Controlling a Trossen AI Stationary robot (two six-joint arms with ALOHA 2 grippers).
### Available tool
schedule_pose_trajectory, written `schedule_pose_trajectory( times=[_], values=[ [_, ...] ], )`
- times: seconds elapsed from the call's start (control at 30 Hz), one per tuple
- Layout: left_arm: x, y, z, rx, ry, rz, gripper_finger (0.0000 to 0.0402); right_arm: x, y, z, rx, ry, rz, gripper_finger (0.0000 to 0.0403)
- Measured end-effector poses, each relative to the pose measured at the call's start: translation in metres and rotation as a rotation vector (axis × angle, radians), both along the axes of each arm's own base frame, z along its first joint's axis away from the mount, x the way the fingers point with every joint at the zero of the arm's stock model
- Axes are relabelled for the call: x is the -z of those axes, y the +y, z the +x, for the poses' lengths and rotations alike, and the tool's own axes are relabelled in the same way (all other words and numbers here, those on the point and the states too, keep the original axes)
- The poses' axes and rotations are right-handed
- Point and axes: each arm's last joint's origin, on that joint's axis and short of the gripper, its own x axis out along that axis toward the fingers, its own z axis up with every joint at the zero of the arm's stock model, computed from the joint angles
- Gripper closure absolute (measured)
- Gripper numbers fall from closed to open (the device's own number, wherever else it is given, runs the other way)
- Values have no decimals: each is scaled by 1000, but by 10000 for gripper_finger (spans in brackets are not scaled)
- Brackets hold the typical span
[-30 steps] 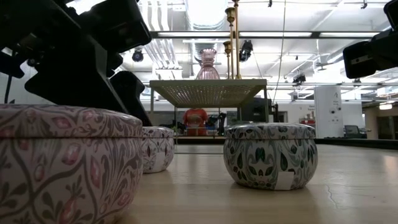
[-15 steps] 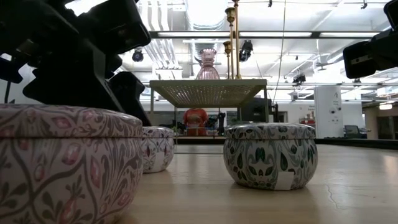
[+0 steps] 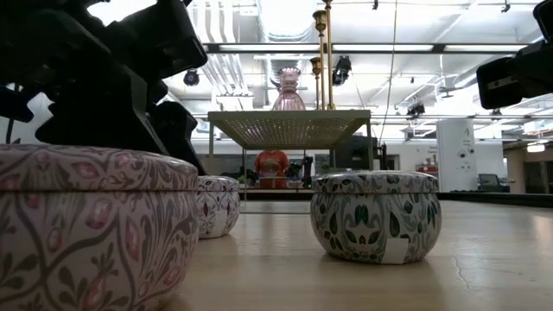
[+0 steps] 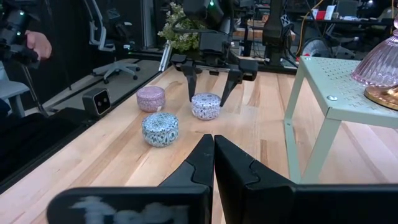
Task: Pick & Place candle stick holders
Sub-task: Put the white scented candle on the shelf
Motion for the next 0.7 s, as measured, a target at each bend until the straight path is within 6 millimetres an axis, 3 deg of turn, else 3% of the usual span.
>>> schedule_pose_trajectory(
  times=[0.7],
  values=[
    [0, 2, 0, -45, -1, 6, 98, 0, 0, 0, 0, 0, 0, 394]
  ],
)
